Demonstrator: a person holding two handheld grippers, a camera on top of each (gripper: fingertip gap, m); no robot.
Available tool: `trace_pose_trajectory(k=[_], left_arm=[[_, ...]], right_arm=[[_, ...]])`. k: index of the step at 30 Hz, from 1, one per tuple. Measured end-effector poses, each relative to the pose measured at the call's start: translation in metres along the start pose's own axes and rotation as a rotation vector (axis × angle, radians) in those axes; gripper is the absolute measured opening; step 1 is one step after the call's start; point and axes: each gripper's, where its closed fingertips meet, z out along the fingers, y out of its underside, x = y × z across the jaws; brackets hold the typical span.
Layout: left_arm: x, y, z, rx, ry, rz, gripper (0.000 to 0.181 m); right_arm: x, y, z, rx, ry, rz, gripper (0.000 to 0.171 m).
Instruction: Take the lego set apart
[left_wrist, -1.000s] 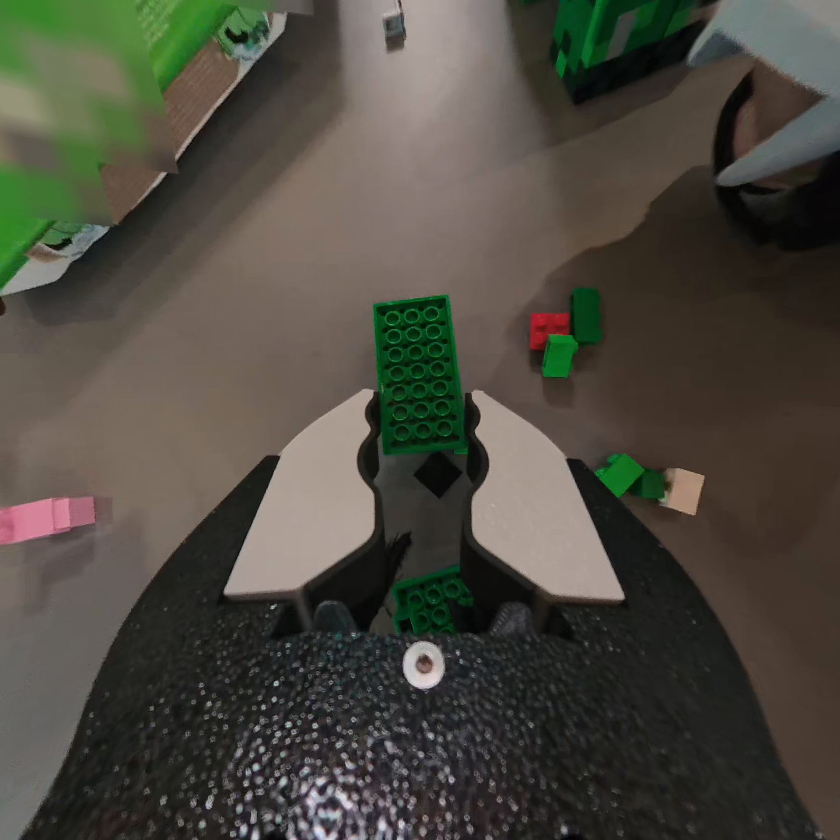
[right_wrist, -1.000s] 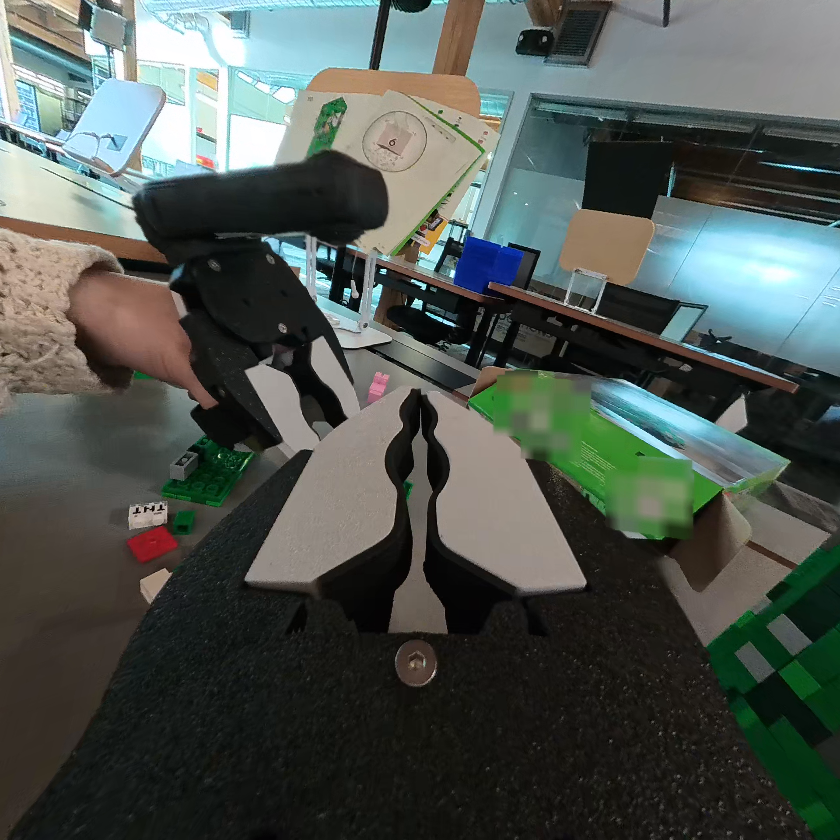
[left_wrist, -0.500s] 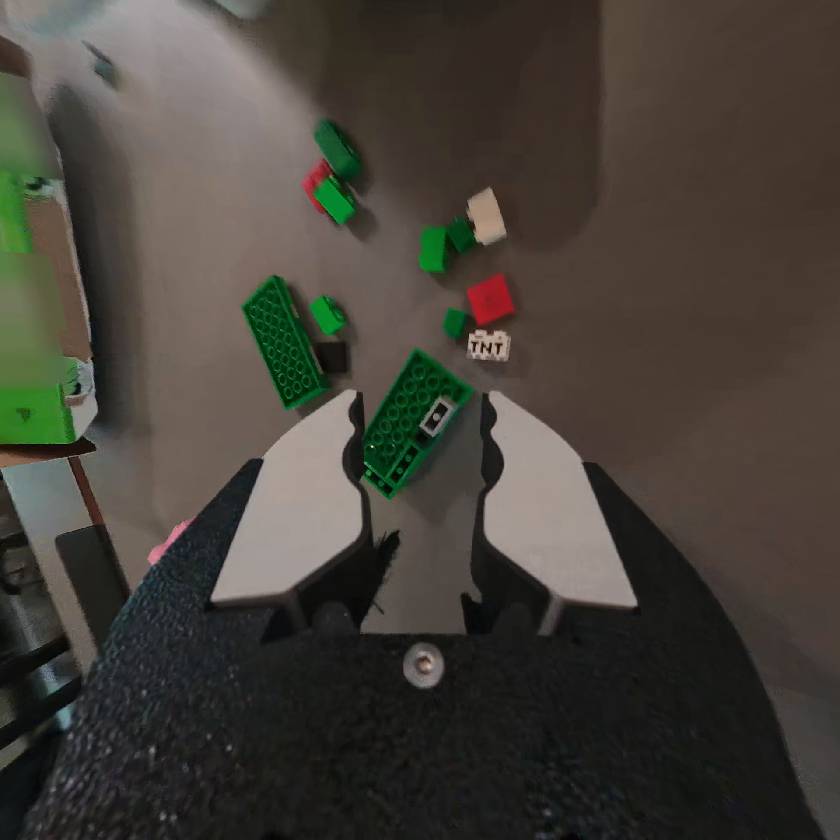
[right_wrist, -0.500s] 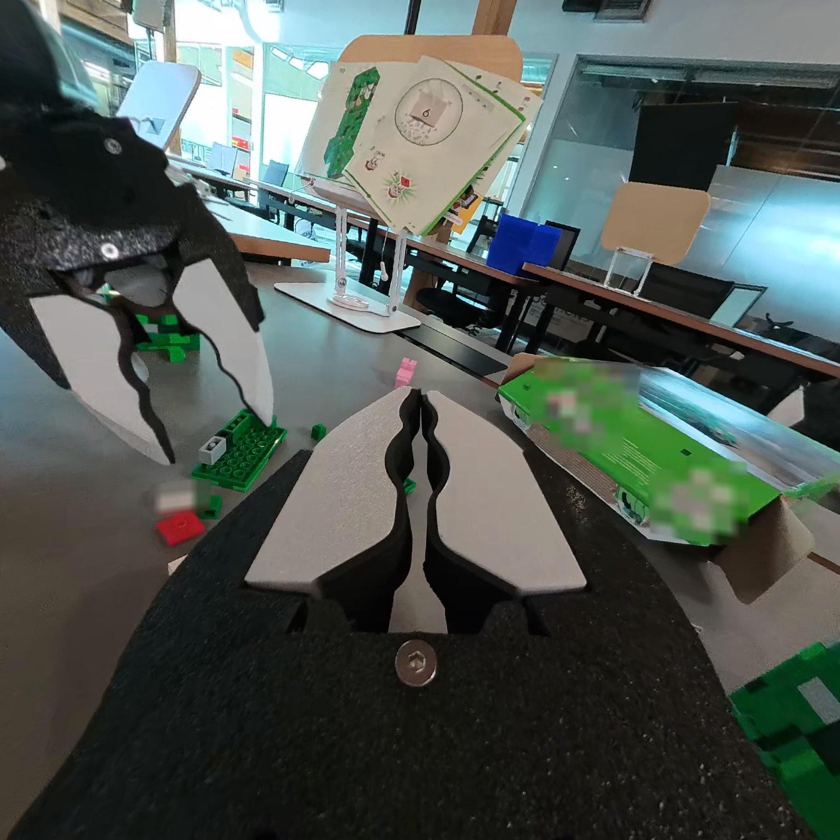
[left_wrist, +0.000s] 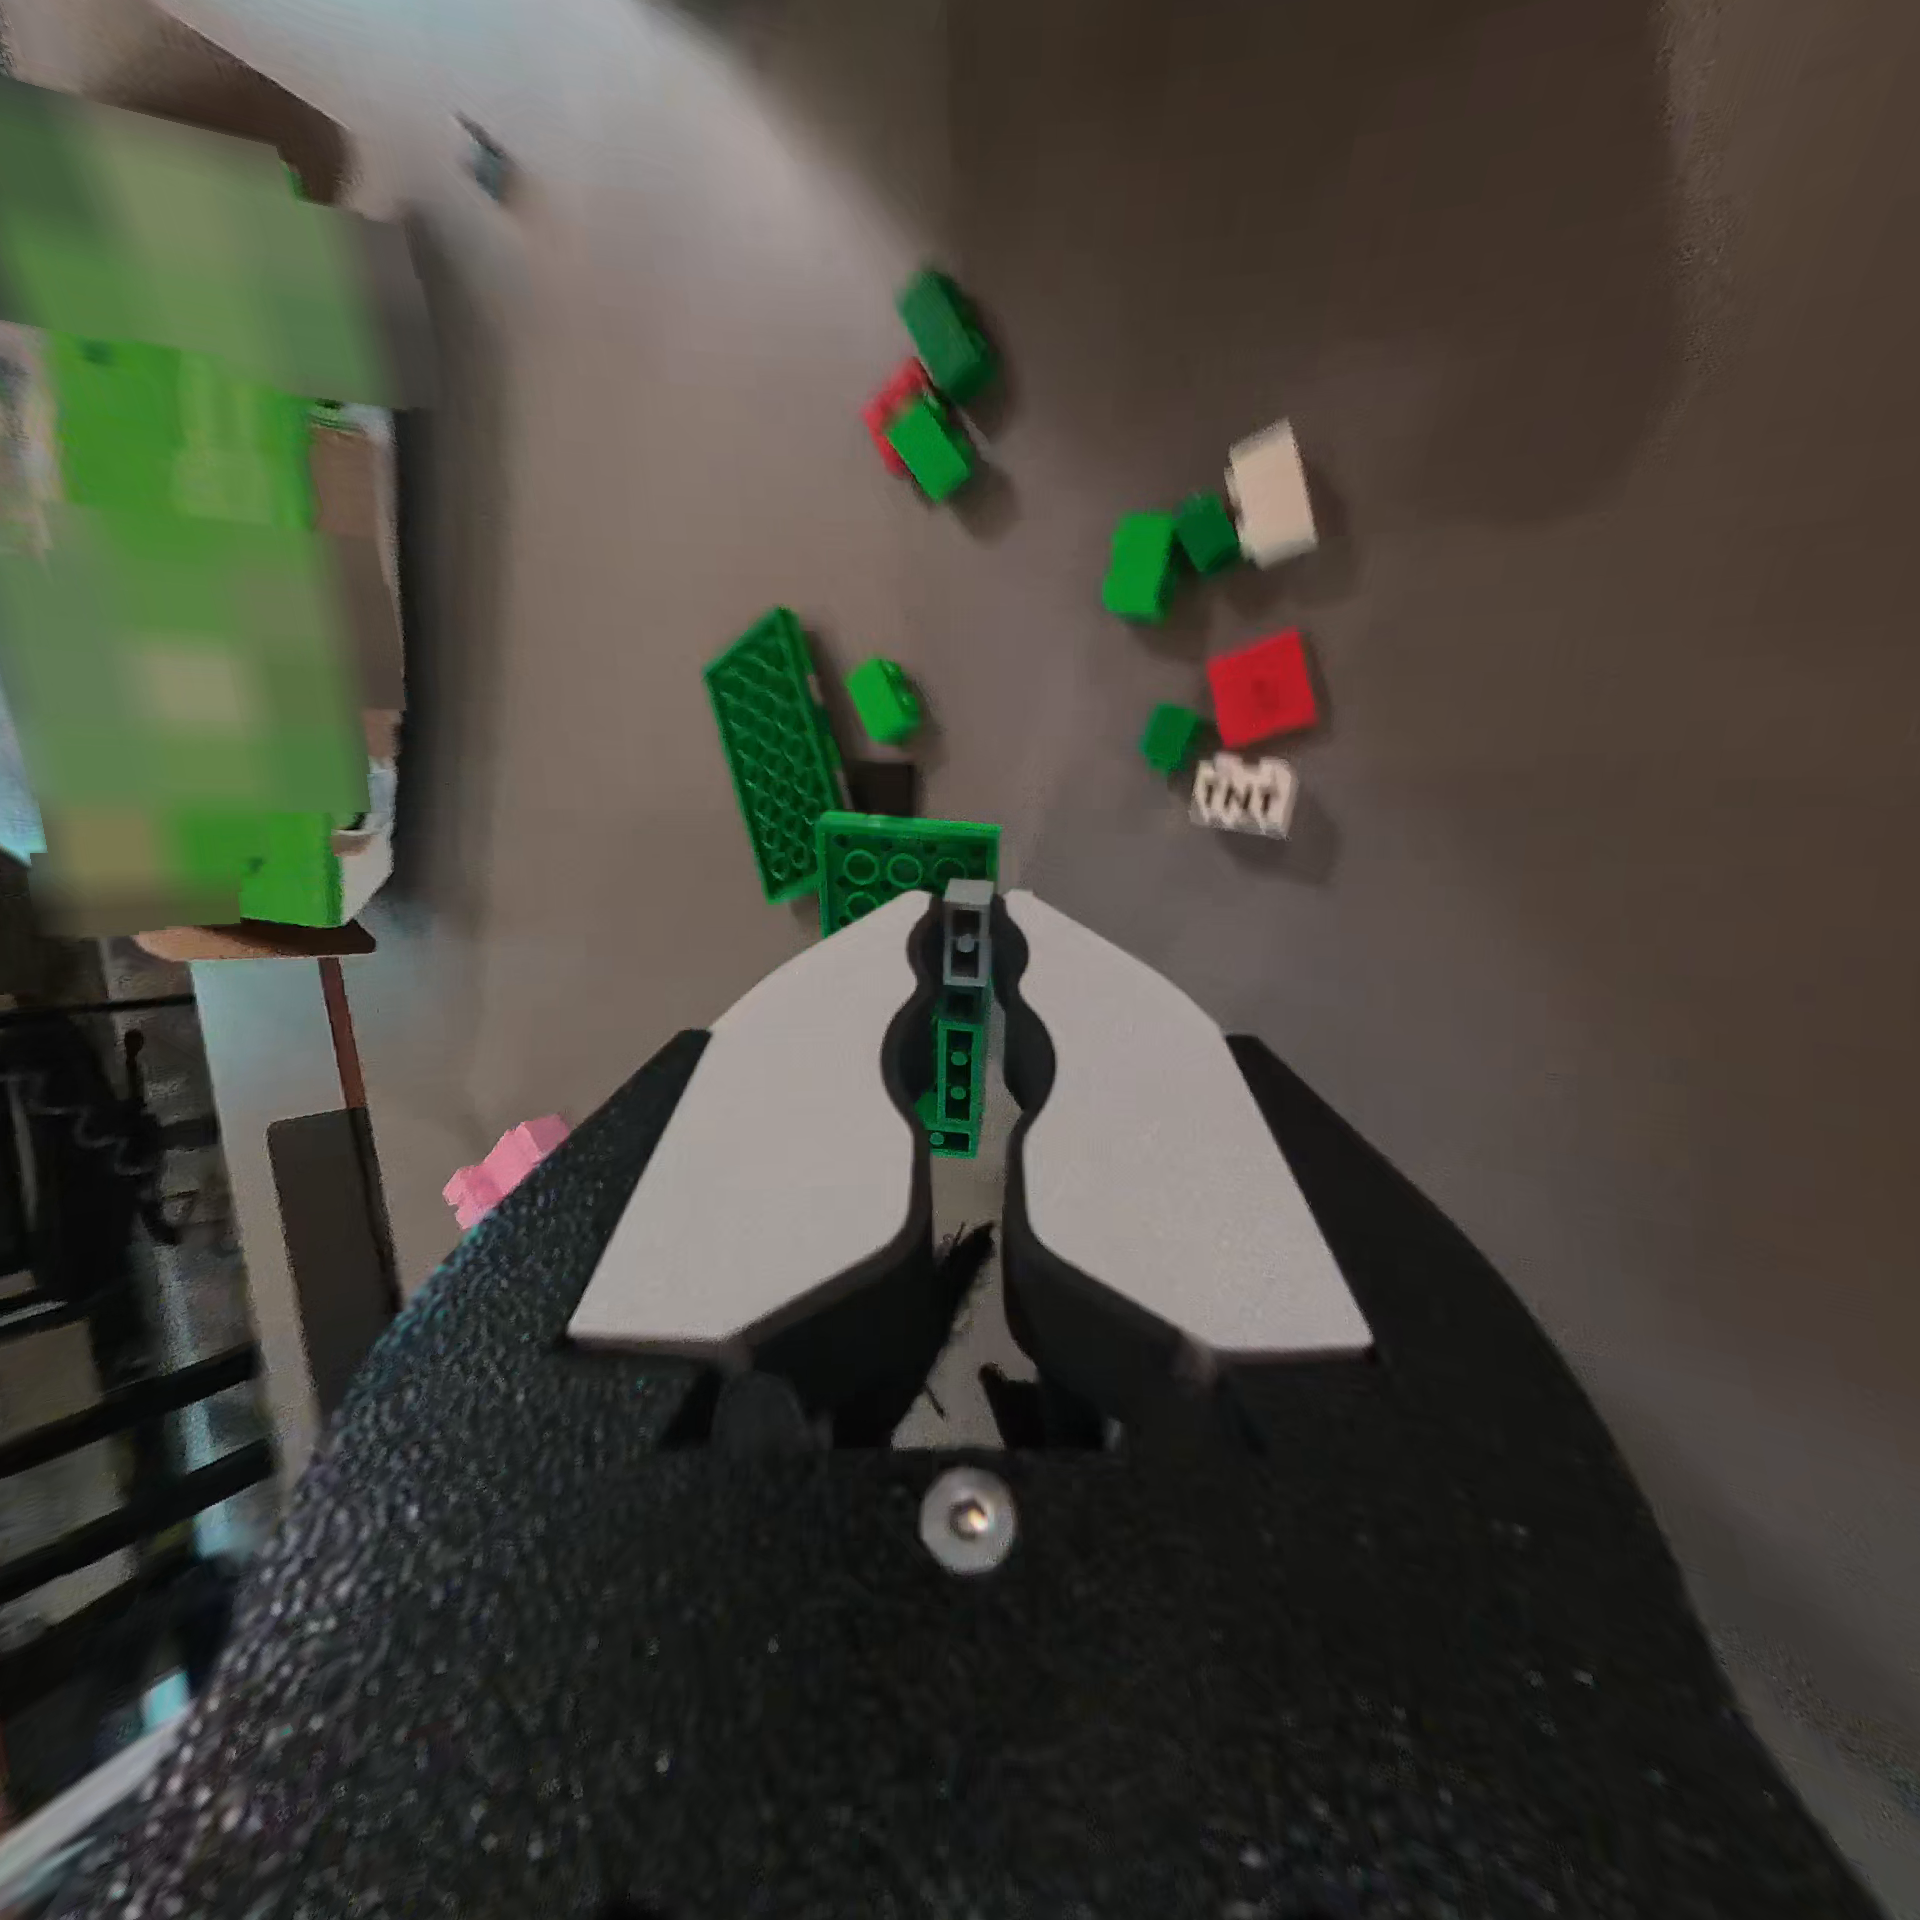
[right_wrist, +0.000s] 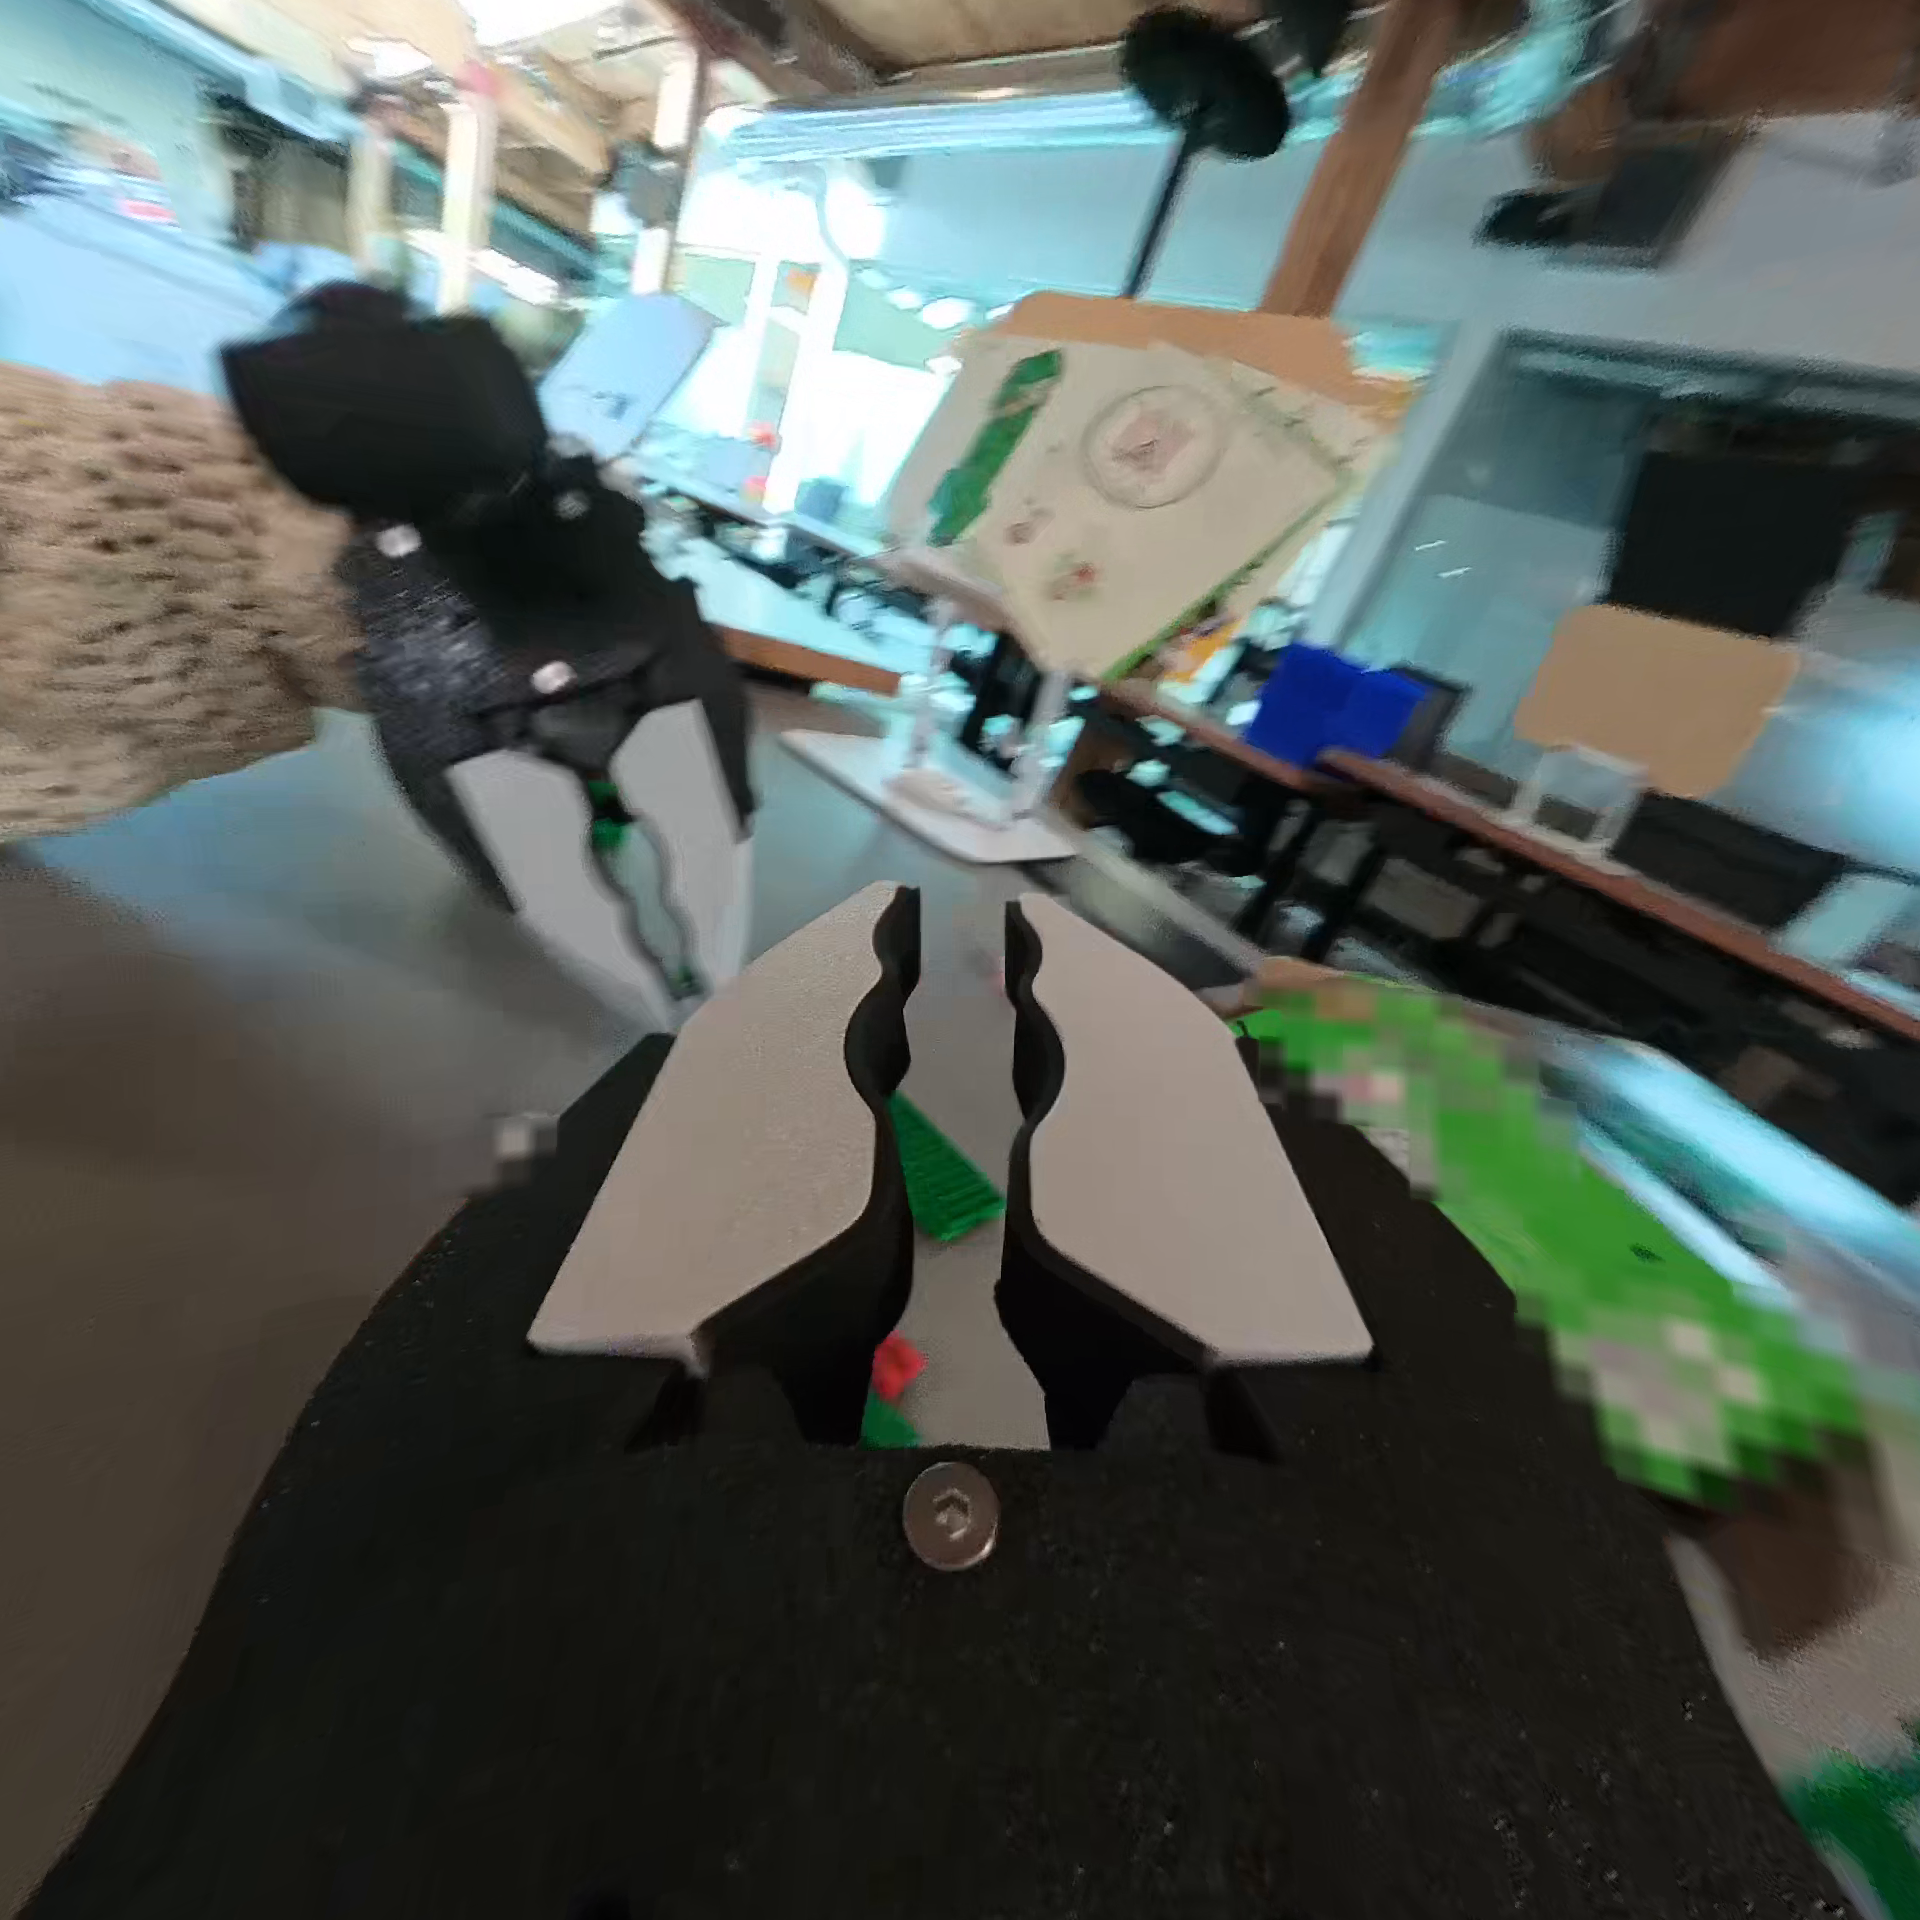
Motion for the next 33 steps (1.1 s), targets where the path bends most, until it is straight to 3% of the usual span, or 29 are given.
trace_pose_trajectory(k=[1, 3, 6, 8, 13, 15, 20, 26, 30, 33], left_arm=[[-0.003, -0.009, -0.004, 0.088, -0.03, -0.062, 0.007], [-0.01, -0.029, -0.015, 0.287, -0.072, -0.196, 0.007], [-0.017, -0.048, -0.028, 0.508, -0.06, -0.388, 0.007], [-0.02, -0.057, -0.035, 0.64, -0.037, -0.474, 0.007], [-0.015, -0.074, -0.043, 0.831, 0.135, -0.577, 0.007], [-0.009, -0.082, -0.045, 0.876, 0.206, -0.58, 0.007], [0.002, -0.093, -0.05, 0.921, 0.296, -0.555, 0.007], [0.03, -0.099, -0.07, 1.05, 0.671, -0.605, 0.007], [0.025, -0.096, -0.072, 1.085, 0.686, -0.63, 0.007], [0.017, -0.091, -0.066, 1.064, 0.614, -0.652, 0.007]], right_arm=[[-0.009, 0.006, 0.004, -0.031, -0.078, 0.032, 0.023], [-0.03, 0.017, 0.014, -0.097, -0.247, 0.121, 0.033], [-0.046, 0.03, 0.029, -0.188, -0.368, 0.148, 0.069], [-0.055, 0.035, 0.035, -0.223, -0.429, 0.091, 0.073], [-0.066, 0.036, 0.041, -0.192, -0.489, 0.121, 0.063], [-0.067, 0.031, 0.038, -0.156, -0.508, 0.159, 0.041], [-0.074, 0.017, 0.021, -0.066, -0.668, 0.337, 0.037], [-0.101, -0.003, -0.002, -0.01, -0.917, 0.465, 0.029], [-0.107, -0.009, -0.013, 0.013, -1.025, 0.552, 0.009], [-0.104, -0.009, -0.009, 0.0, -1.005, 0.555, 0.006]])
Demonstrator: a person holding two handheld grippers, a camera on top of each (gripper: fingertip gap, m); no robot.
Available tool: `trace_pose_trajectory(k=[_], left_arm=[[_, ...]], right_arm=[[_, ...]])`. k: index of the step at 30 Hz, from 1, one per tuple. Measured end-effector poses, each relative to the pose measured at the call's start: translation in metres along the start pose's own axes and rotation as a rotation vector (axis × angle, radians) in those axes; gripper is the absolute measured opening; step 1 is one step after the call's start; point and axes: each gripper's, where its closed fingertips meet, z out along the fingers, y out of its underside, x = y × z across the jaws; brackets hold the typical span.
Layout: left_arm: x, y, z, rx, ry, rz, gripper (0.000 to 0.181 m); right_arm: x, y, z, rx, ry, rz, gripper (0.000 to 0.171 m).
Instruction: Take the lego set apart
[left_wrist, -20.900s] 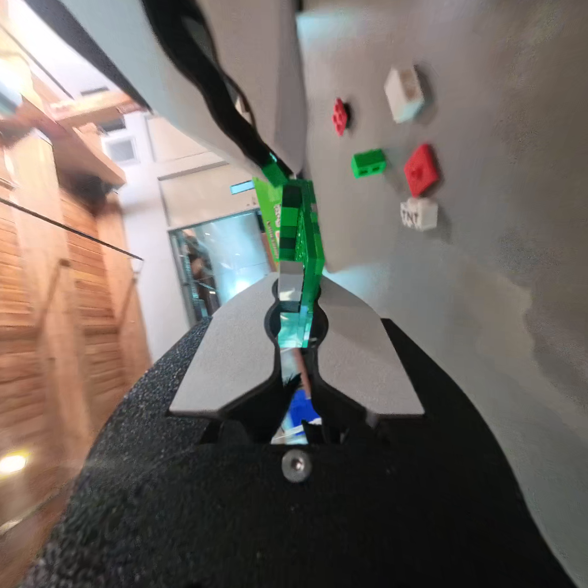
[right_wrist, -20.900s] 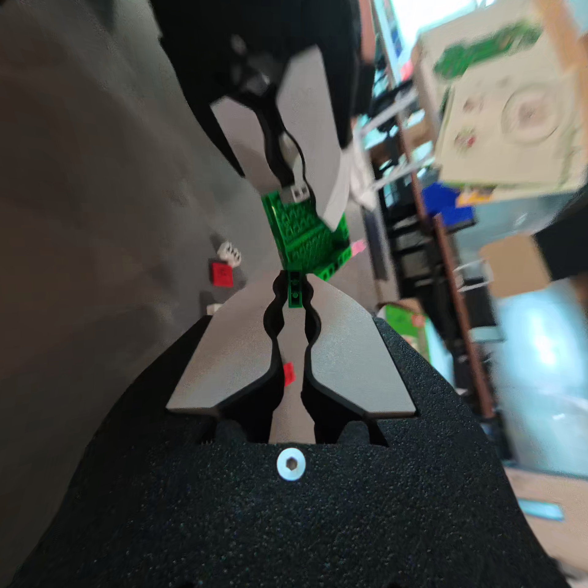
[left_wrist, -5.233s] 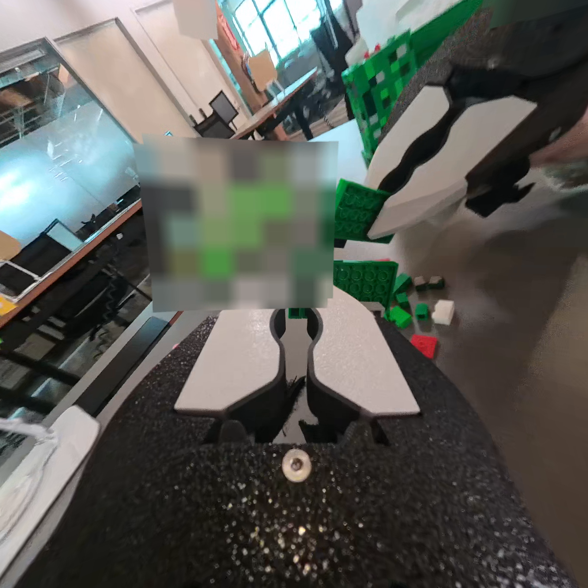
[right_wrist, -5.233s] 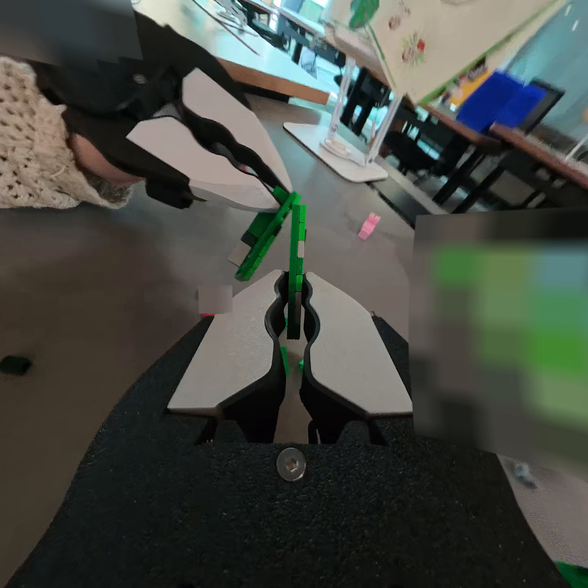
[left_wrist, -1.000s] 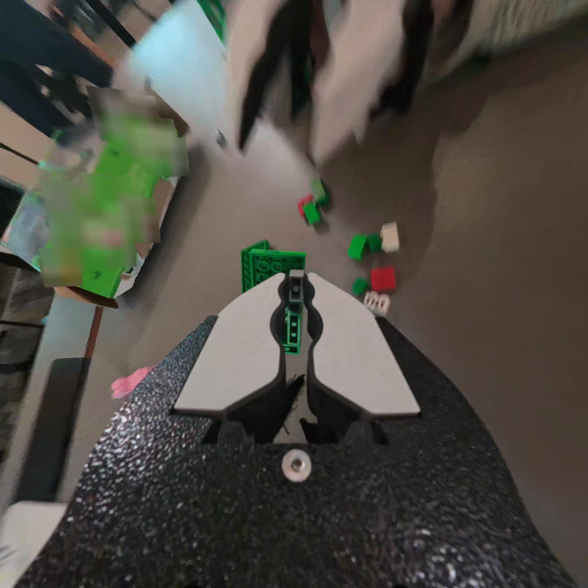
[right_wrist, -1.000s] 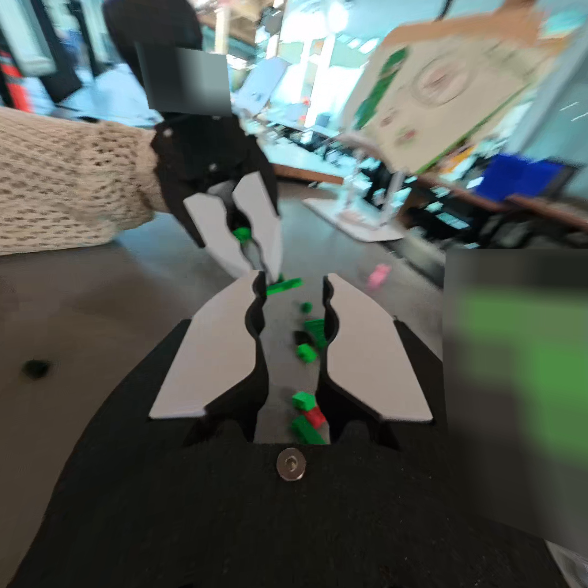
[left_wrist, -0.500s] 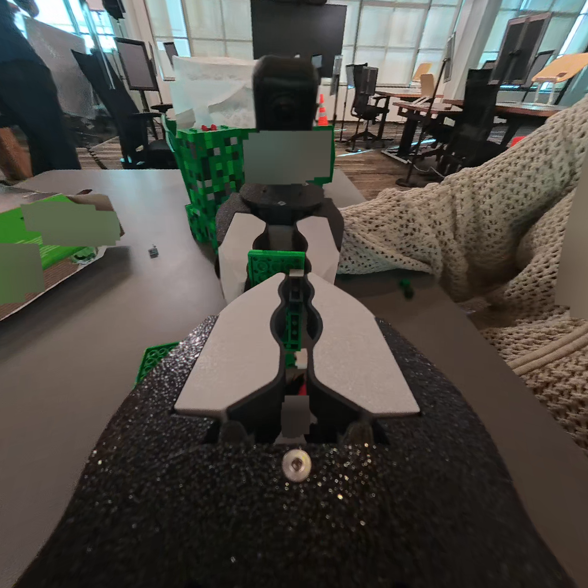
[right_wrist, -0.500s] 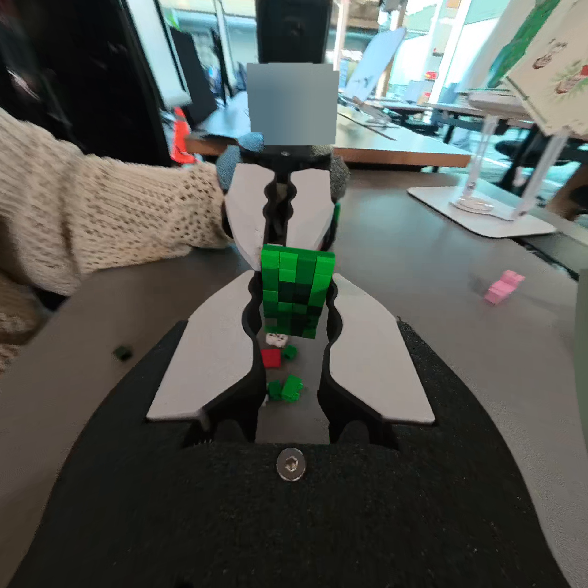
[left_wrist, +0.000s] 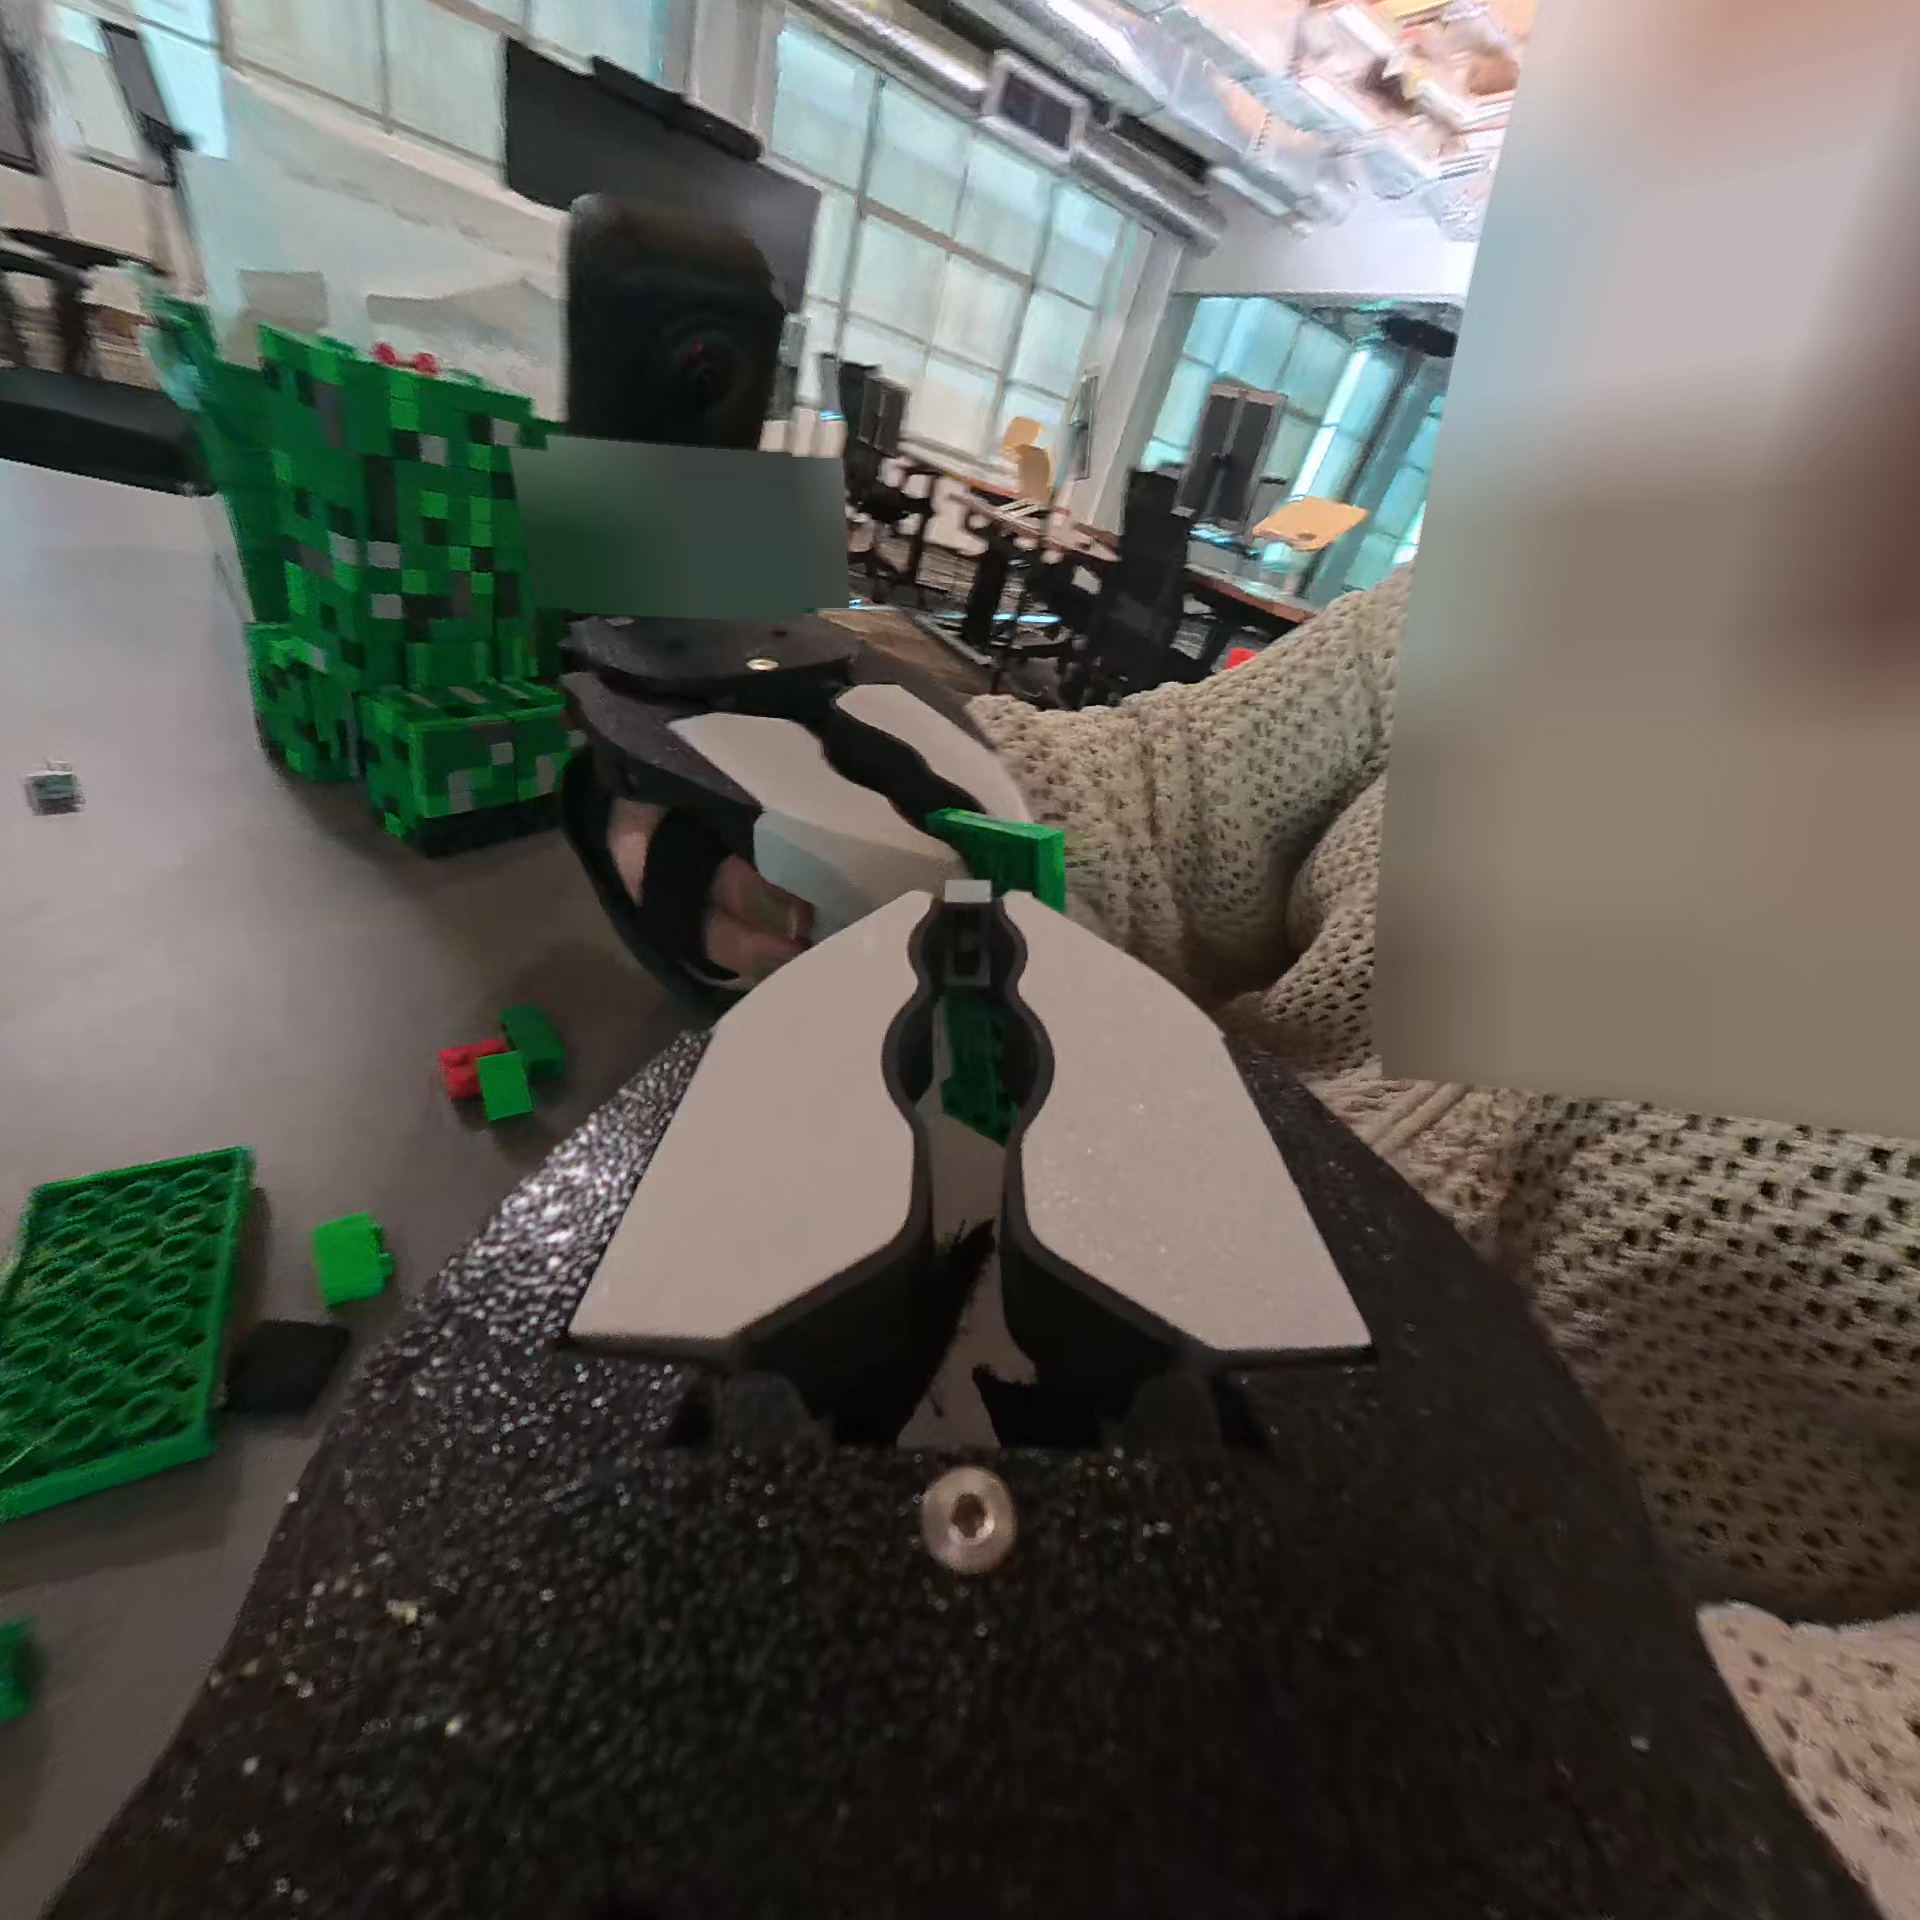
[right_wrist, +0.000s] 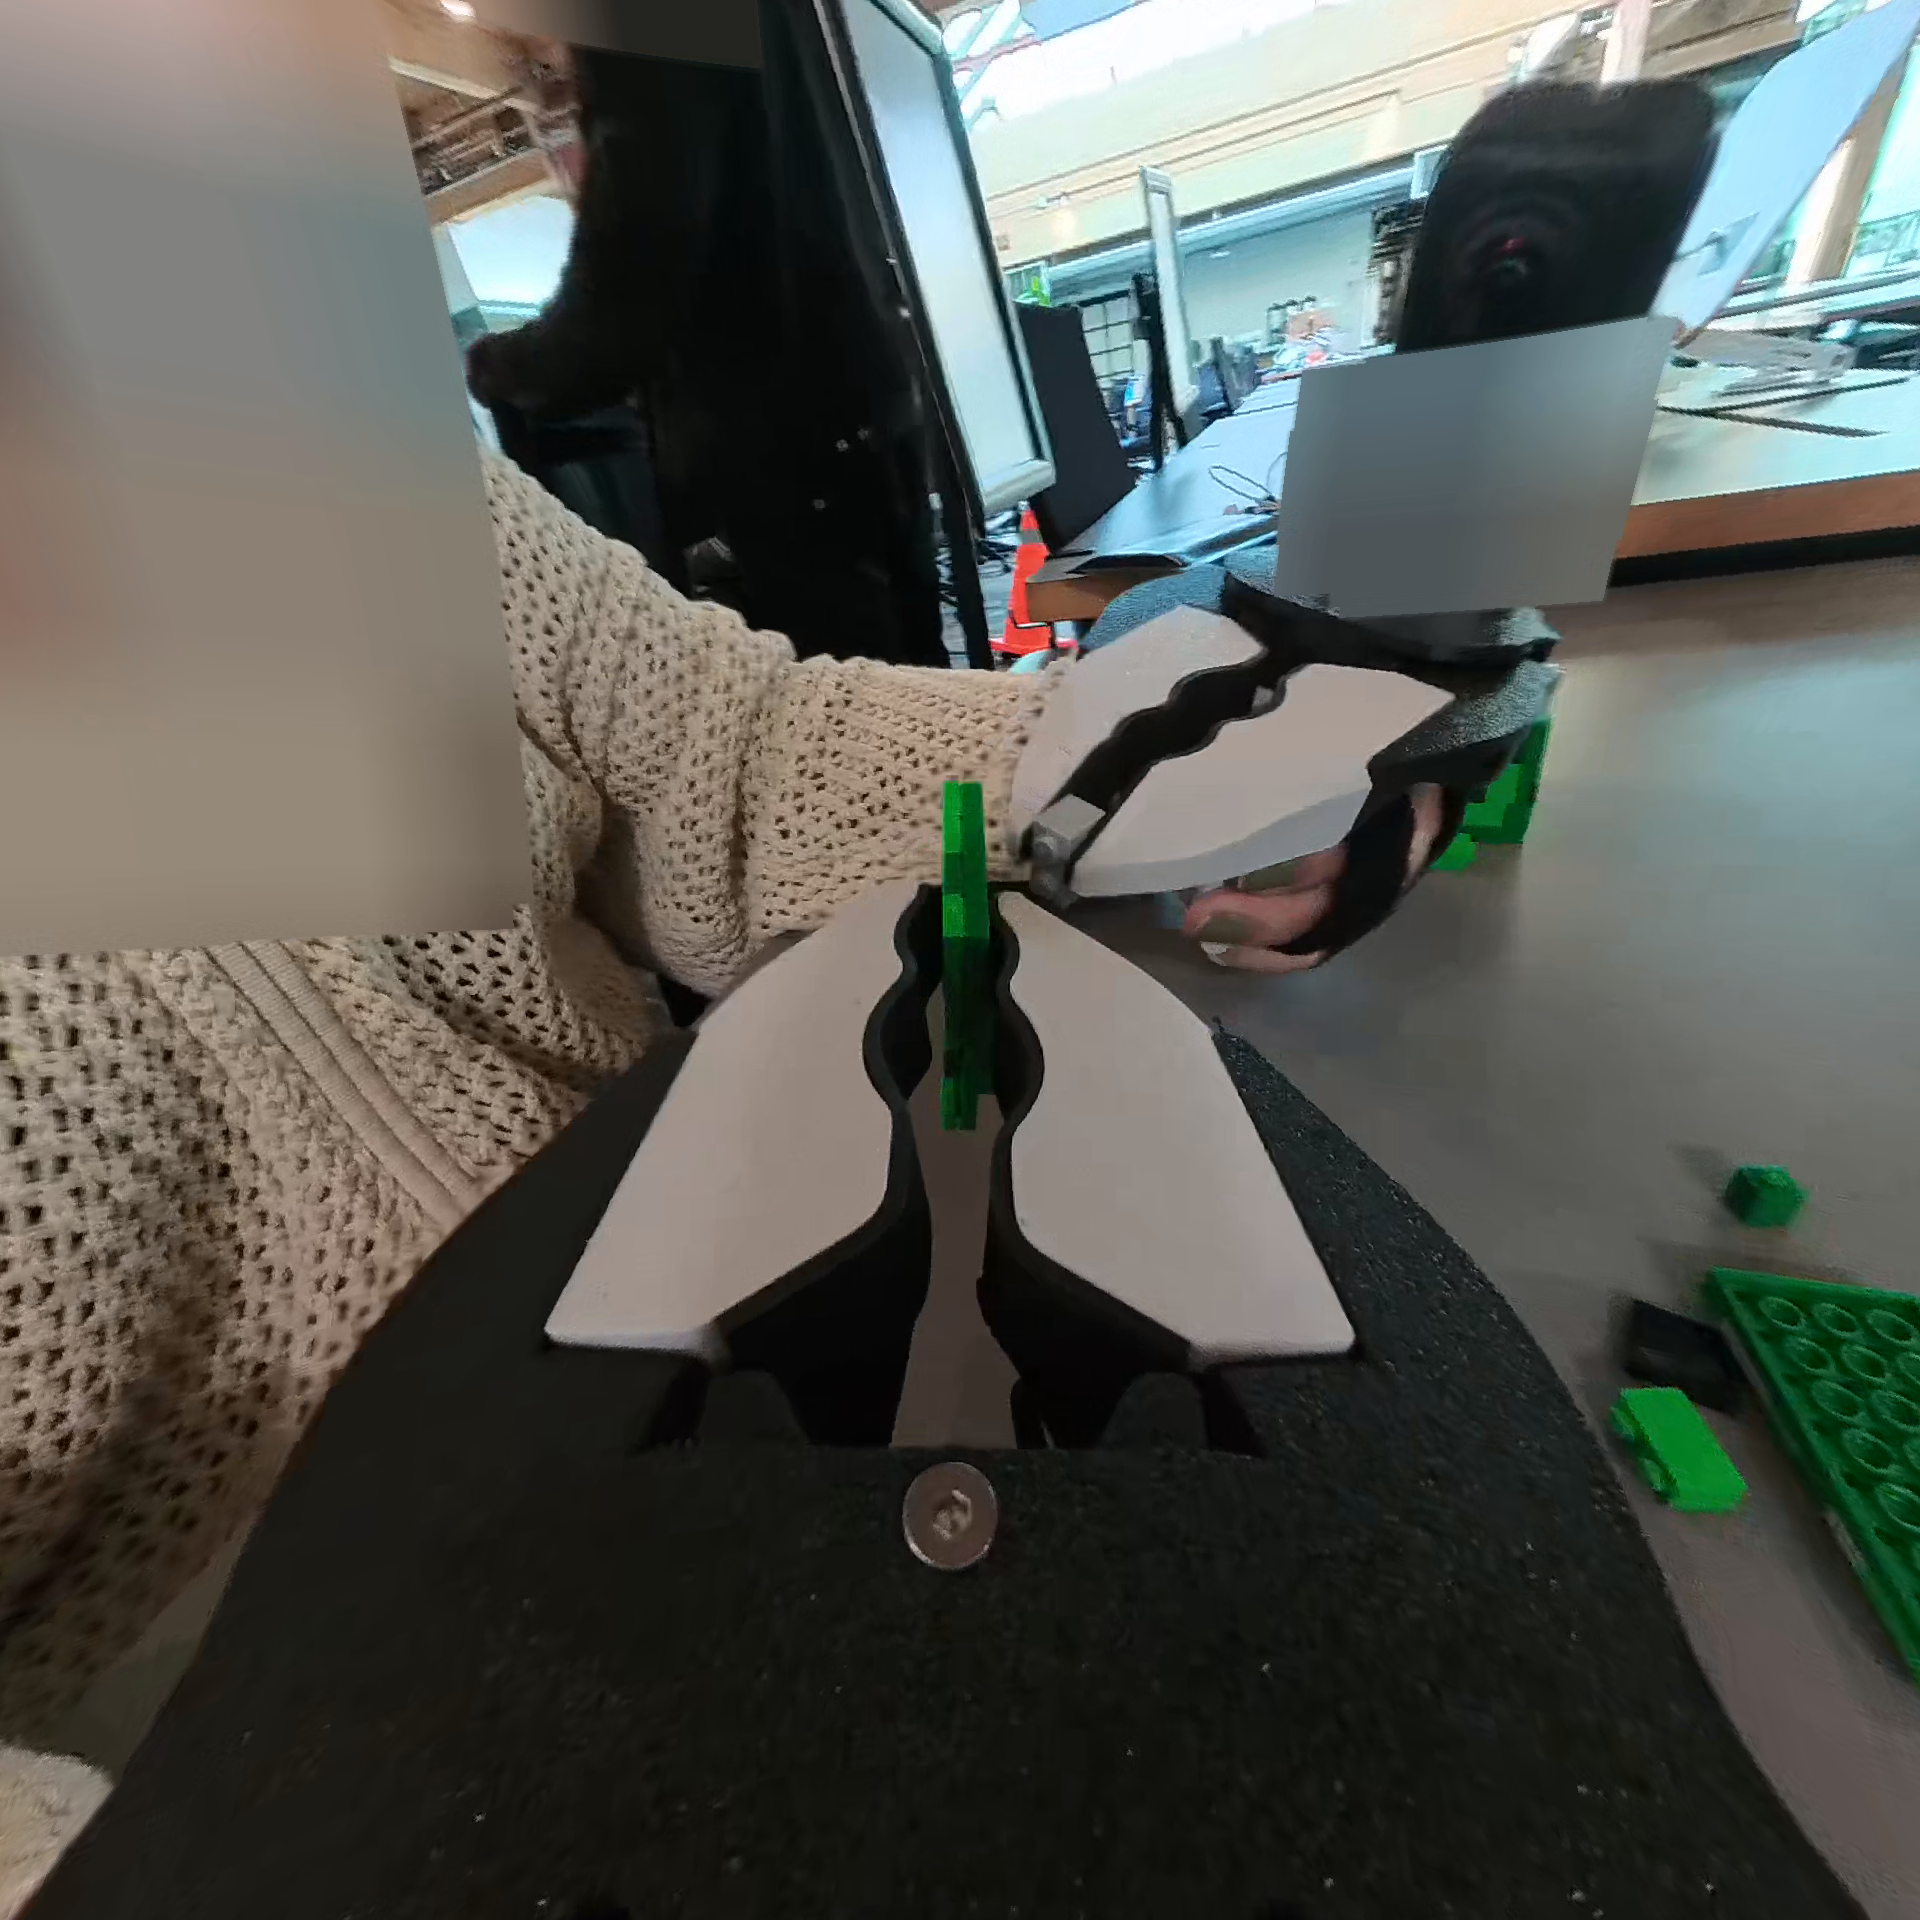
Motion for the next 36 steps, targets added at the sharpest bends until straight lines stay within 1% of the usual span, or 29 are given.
trace_pose_trajectory(k=[2, 3, 6, 7, 8, 9, 10, 13, 14, 17, 20, 22, 24, 26, 28, 32, 34, 36], left_arm=[[-0.015, 0.003, -0.006, -0.034, -0.118, 0.005, 0.007], [-0.024, 0.008, -0.012, -0.087, -0.203, 0.003, 0.007], [-0.05, 0.042, -0.035, -0.396, -0.48, 0.06, 0.007], [-0.054, 0.052, -0.04, -0.481, -0.53, 0.085, 0.007], [-0.054, 0.059, -0.04, -0.526, -0.543, 0.09, 0.007], [-0.052, 0.063, -0.036, -0.534, -0.527, 0.077, 0.01], [-0.048, 0.064, -0.031, -0.522, -0.489, 0.056, 0.022], [-0.035, 0.056, -0.015, -0.422, -0.364, 0.031, 0.045], [-0.027, 0.049, -0.008, -0.356, -0.301, 0.034, 0.046], [-0.004, 0.038, 0.007, -0.226, -0.118, 0.011, 0.04], [0.017, 0.027, 0.012, -0.132, 0.071, -0.09, 0.04], [0.023, 0.018, 0.012, -0.065, 0.15, -0.159, 0.041], [0.027, 0.018, 0.015, -0.041, 0.209, -0.209, 0.036], [0.036, 0.019, 0.019, -0.051, 0.279, -0.245, 0.031], [0.039, 0.02, 0.021, -0.063, 0.307, -0.261, 0.026], [0.031, 0.024, 0.022, -0.069, 0.267, -0.266, 0.011], [0.029, 0.024, 0.021, -0.077, 0.257, -0.261, 0.01], [0.022, 0.023, 0.02, -0.086, 0.189, -0.221, 0.01]], right_arm=[[0.01, 0.001, -0.004, -0.006, 0.075, -0.027, 0.006], [0.016, 0.0, -0.008, -0.003, 0.116, -0.048, 0.006], [0.029, -0.001, -0.018, 0.007, 0.234, -0.102, 0.006], [0.029, -0.001, -0.019, 0.014, 0.229, -0.09, 0.006], [0.028, -0.001, -0.019, 0.019, 0.212, -0.072, 0.006], [0.026, -0.001, -0.019, 0.025, 0.19, -0.056, 0.006], [0.024, -0.001, -0.019, 0.032, 0.163, -0.039, 0.006], [0.017, -0.002, -0.019, 0.051, 0.089, 0.006, 0.006], [0.014, -0.002, -0.018, 0.053, 0.065, 0.016, 0.006], [0.001, -0.012, -0.02, 0.123, -0.046, 0.068, 0.006], [-0.003, -0.006, -0.017, 0.088, -0.084, 0.09, 0.006], [-0.01, -0.007, -0.015, 0.104, -0.154, 0.133, 0.006], [-0.014, -0.006, -0.013, 0.093, -0.186, 0.146, 0.006], [-0.017, -0.003, -0.01, 0.069, -0.205, 0.148, 0.006], [-0.022, -0.003, -0.008, 0.063, -0.229, 0.151, 0.006], [-0.021, -0.001, -0.006, 0.05, -0.216, 0.142, 0.006], [-0.02, -0.001, -0.006, 0.049, -0.206, 0.137, 0.006], [-0.014, -0.001, -0.009, 0.053, -0.162, 0.122, 0.006]])
